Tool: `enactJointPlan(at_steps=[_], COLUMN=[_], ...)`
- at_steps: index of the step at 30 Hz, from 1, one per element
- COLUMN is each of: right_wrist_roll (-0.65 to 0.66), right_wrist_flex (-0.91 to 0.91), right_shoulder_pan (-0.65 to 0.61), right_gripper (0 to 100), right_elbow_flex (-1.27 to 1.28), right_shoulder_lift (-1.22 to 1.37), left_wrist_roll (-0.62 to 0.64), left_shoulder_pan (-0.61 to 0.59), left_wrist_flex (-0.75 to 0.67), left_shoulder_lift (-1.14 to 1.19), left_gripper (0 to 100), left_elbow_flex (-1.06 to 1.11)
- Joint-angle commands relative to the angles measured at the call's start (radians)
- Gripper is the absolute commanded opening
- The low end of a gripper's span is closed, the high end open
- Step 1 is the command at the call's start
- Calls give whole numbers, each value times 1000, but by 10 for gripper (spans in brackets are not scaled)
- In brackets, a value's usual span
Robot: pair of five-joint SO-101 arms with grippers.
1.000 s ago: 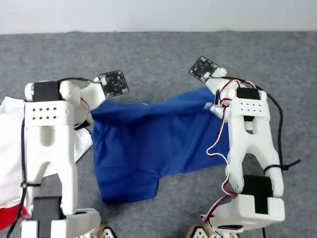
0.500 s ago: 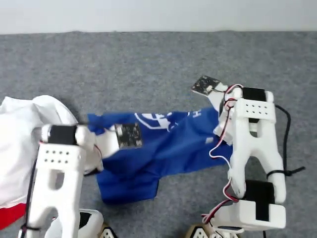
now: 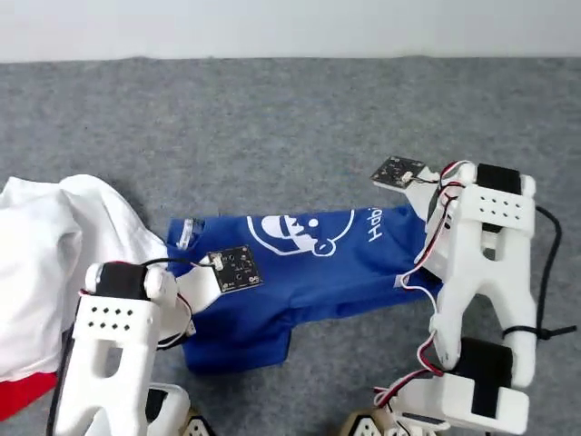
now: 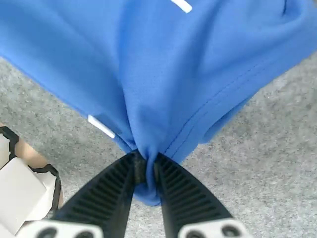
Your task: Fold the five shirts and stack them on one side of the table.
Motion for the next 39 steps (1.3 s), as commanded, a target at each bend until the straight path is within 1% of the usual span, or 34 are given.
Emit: enactJointPlan(at_steps=[1,4,6,8,11,14,17,19,21,24,27,30,34,35,39], right_wrist_roll=[6,5,5,5,-28,-63,-66,-68,-71,-141,-212,-253,-298,-299,-296], right_wrist_flex=[-24,-48,-47,-38,-44,-50,-51,-79,-124,-196,-262,-271,-268,-268,-268], right_shoulder_pan=[16,16,22,36,71,102,104,102,91,61,25,-8,-24,-21,-7], right_gripper=[11,17,54,117,235,303,295,279,252,188,134,119,118,118,118], right_elbow_flex=[-48,-48,-48,-48,-49,-54,-55,-52,-52,-52,-49,-49,-48,-48,-48], right_shoulder_lift=[-36,-36,-36,-36,-38,-38,-38,-38,-38,-38,-36,-36,-36,-36,-13], left_wrist_roll=[8,8,8,8,14,123,218,249,305,404,474,482,476,457,393], left_shoulder_pan=[-2,-2,0,2,-3,5,3,2,0,2,8,8,8,8,-14], left_wrist_flex=[-15,-9,-6,18,57,83,80,66,29,-37,-61,-40,81,114,118], left_shoulder_lift=[-23,-23,-23,-23,-23,-23,-23,-23,-23,-23,-23,-25,-25,-25,-74], left_gripper=[15,15,17,37,110,162,198,203,203,203,202,202,203,205,210], left_elbow_flex=[-2,-7,-7,-12,-64,-140,-209,-245,-271,-302,-329,-349,-409,-429,-461])
